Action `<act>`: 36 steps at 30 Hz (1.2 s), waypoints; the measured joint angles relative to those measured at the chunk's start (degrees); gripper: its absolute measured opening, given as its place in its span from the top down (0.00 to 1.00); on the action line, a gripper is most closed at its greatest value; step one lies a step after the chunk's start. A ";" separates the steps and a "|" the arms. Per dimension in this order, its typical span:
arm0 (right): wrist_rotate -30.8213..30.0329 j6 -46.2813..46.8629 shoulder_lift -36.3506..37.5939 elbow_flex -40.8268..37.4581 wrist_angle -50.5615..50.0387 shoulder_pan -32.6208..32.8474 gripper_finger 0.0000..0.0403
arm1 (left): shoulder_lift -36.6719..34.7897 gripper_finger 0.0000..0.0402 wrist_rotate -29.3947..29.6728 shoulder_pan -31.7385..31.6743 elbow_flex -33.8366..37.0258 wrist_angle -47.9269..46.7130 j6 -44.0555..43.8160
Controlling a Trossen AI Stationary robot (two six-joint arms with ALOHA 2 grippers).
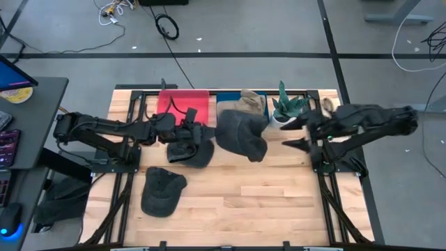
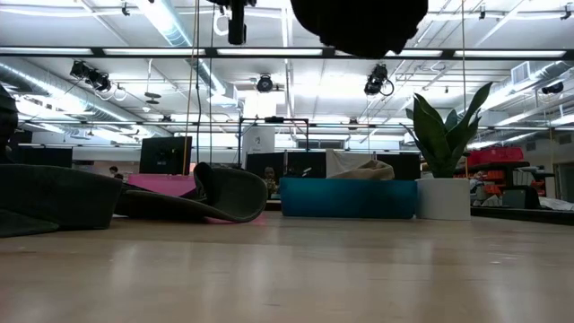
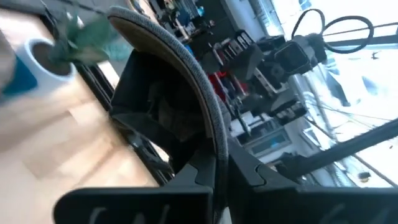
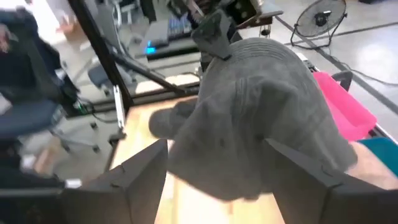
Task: Pick & Place hat
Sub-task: Put the top right black cap into the red bin
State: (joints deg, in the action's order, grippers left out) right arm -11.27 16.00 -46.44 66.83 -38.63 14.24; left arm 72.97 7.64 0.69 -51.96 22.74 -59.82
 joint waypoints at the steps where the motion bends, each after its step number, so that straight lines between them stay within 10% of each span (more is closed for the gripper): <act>1: -0.67 0.93 1.16 0.00 -0.59 0.00 0.35 | 0.00 0.97 0.10 -0.64 0.00 -0.32 0.65; 10: -4.77 6.04 4.92 0.00 -3.18 0.00 0.42 | -5.94 0.97 0.25 -9.66 -0.89 -5.51 3.81; 23: -4.74 5.41 1.47 0.00 -3.03 0.00 0.46 | -8.95 0.97 0.15 -19.19 -22.99 -52.47 10.74; 36: -4.15 4.98 -1.20 0.00 -2.89 0.00 0.46 | -2.92 0.97 2.68 -27.67 -26.33 -72.05 18.98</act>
State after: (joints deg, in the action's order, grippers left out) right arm -15.42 20.98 -47.64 66.83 -41.52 14.24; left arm 70.05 10.33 -26.98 -78.29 -49.30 -40.84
